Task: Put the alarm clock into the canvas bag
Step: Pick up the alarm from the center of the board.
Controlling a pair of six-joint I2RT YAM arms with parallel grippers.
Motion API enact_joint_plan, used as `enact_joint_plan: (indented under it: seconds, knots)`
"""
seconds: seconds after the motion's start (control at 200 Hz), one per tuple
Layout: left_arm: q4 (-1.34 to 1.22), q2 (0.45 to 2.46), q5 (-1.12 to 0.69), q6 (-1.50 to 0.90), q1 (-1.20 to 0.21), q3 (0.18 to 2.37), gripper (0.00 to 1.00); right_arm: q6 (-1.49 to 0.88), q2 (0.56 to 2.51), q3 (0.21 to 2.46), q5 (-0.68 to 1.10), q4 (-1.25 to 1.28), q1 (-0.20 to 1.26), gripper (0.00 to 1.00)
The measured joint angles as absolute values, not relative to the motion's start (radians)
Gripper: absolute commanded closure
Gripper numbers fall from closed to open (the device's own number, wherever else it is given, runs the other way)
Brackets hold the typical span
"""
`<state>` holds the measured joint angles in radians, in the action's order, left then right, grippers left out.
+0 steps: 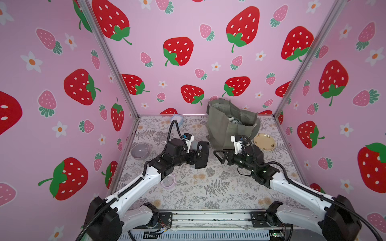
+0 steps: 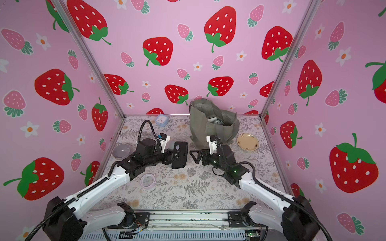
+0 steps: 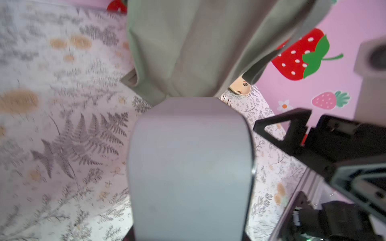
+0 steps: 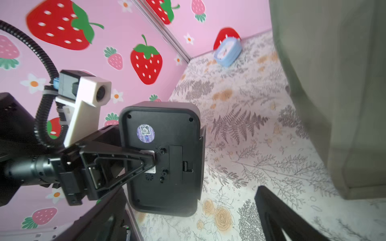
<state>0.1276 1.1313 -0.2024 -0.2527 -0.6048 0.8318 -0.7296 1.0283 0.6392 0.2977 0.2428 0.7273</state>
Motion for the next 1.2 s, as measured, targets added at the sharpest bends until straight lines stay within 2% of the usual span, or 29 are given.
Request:
enact_joint_plan:
  seconds: [0.155,0.21,0.34,0.47,0.6,0.791,1.011,1.111,1.201]
  knots:
    - [0.068,1.132,-0.07,0.043,-0.693,0.836,0.73,-0.721,0.965,0.711,0.441,0.141,0.636,0.03]
    - [0.023,1.141,-0.038,0.151,-0.704,0.833,0.76,-0.748,0.965,0.738,0.492,0.117,0.603,0.06]
    - [-0.141,1.153,0.007,0.385,-0.717,0.796,0.75,-0.853,0.973,0.754,0.61,0.107,0.537,0.14]
    - [-0.26,1.176,0.024,0.595,-0.729,0.781,0.76,-0.956,1.013,0.758,0.695,0.108,0.521,0.19]
    - [-0.405,1.196,0.005,0.783,-0.737,0.733,0.76,-1.013,1.063,0.797,0.754,0.096,0.531,0.19]
    - [-0.494,1.237,-0.018,0.967,-0.758,0.699,0.73,-1.1,1.071,0.804,0.777,0.119,0.55,0.19]
    - [-0.556,1.235,-0.029,1.07,-0.776,0.685,0.73,-1.198,1.098,0.803,0.784,0.155,0.555,0.22]
    - [-0.583,1.231,-0.034,1.13,-0.79,0.678,0.73,-1.234,1.118,0.803,0.784,0.173,0.558,0.27]
    - [-0.608,1.231,-0.039,1.194,-0.797,0.671,0.73,-1.261,1.13,0.801,0.785,0.189,0.559,0.36]
